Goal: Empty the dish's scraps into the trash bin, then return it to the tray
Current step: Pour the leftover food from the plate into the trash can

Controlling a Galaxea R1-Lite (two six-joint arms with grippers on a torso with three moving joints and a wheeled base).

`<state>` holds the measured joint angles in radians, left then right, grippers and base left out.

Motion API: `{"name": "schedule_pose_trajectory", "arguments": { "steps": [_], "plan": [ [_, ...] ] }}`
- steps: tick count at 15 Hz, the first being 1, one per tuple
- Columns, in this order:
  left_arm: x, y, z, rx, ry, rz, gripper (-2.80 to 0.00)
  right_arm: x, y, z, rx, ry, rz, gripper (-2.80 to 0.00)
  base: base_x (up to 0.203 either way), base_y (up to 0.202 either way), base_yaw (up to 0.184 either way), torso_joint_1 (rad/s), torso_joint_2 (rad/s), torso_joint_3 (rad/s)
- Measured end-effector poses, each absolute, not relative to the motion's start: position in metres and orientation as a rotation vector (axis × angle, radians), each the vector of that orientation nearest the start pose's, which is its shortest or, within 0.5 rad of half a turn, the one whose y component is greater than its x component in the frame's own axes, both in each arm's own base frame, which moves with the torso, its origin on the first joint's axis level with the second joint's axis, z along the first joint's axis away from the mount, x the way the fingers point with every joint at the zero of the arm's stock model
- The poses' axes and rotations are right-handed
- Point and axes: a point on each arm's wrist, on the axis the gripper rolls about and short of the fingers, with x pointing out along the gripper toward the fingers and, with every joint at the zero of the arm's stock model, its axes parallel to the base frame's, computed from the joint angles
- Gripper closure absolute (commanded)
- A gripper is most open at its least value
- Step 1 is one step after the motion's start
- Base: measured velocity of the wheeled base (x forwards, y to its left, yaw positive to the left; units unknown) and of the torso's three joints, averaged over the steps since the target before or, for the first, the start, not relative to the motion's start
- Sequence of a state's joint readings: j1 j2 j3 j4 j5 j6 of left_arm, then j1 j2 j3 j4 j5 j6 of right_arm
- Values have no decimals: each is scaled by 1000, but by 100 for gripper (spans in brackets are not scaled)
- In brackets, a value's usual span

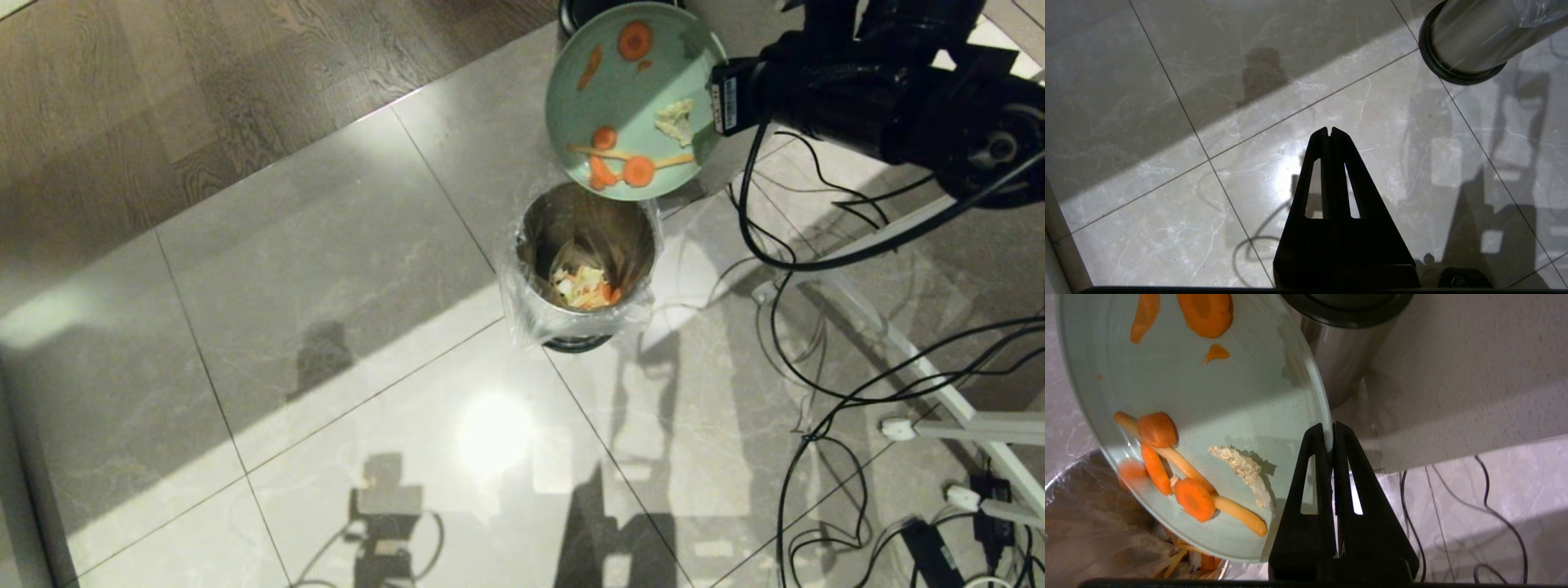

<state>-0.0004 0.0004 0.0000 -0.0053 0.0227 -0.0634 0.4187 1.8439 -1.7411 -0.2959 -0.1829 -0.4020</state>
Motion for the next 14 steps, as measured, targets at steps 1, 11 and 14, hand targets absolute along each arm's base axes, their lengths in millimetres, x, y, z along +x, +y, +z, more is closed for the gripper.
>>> {"name": "schedule_pose_trajectory", "arguments": {
  "steps": [1, 11, 14],
  "plan": [
    [-23, 1, 76, -63, -6, 22, 0, 334, 145, 367, -347, -254, 190, 0, 0, 0, 0, 0, 0, 0],
    [-23, 1, 76, -64, -6, 22, 0, 323, 182, 368, -418, -389, 245, 0, 0, 0, 0, 0, 0, 0],
    [-23, 1, 76, -64, -6, 22, 0, 322, 187, 364, -440, -387, 257, 0, 0, 0, 0, 0, 0, 0]
  ]
}}
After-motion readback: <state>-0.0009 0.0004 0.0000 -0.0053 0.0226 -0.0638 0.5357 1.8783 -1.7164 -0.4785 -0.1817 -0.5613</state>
